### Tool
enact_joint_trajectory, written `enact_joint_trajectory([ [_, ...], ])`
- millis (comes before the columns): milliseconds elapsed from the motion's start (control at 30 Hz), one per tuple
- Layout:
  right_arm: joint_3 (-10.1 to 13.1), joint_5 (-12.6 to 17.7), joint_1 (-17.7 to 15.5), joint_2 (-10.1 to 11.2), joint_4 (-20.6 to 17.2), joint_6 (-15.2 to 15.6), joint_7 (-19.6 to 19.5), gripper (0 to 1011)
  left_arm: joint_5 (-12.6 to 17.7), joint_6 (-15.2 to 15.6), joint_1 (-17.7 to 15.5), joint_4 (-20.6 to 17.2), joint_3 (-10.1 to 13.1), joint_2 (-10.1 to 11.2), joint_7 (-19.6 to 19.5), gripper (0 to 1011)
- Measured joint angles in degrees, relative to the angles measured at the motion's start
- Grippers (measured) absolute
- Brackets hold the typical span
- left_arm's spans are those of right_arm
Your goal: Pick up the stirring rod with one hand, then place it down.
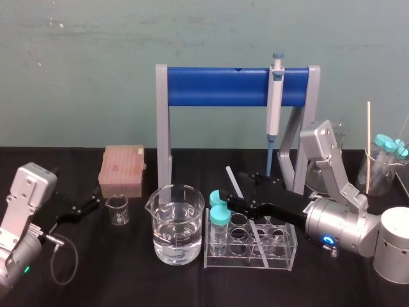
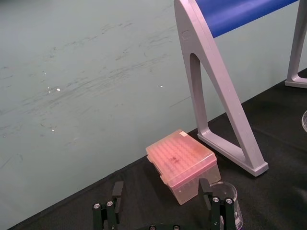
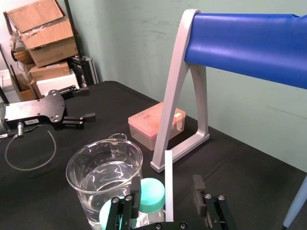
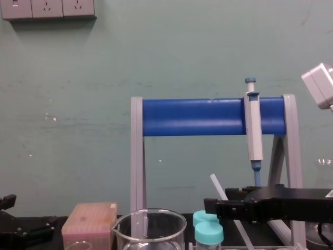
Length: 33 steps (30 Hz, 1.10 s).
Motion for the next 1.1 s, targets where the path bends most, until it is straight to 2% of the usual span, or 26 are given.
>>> enact_joint_trajectory([
  [100, 0.0, 0.0, 0.0, 0.0, 0.0, 0.0, 0.0, 633, 0.0, 0.0, 0.0, 0.0, 0.0, 0.0, 0.0, 1000],
  [267, 0.0, 0.1, 0.0, 0.0, -0.1, 0.1, 0.0, 432, 0.0, 0.0, 0.0, 0.0, 0.0, 0.0, 0.0, 1000],
  [300, 0.0, 0.1, 0.0, 0.0, -0.1, 0.1, 0.0, 432, 0.0, 0.0, 0.0, 0.0, 0.0, 0.0, 0.0, 1000],
  [433, 0.0, 0.1, 0.0, 0.0, -0.1, 0.1, 0.0, 287, 0.0, 0.0, 0.0, 0.0, 0.0, 0.0, 0.0, 1000],
  [533, 0.0, 0.1, 0.0, 0.0, -0.1, 0.1, 0.0, 221, 0.0, 0.0, 0.0, 0.0, 0.0, 0.0, 0.0, 1000],
  [633, 0.0, 0.1, 0.0, 0.0, -0.1, 0.1, 0.0, 99, 0.0, 0.0, 0.0, 0.0, 0.0, 0.0, 0.0, 1000],
  [900, 0.1, 0.1, -0.1, 0.0, -0.1, -0.1, 0.0, 64, 0.0, 0.0, 0.0, 0.0, 0.0, 0.0, 0.0, 1000],
  [1100, 1.2, -0.5, -1.3, -0.6, -0.2, -4.1, -0.4, 64, 0.0, 0.0, 0.0, 0.0, 0.0, 0.0, 0.0, 1000],
])
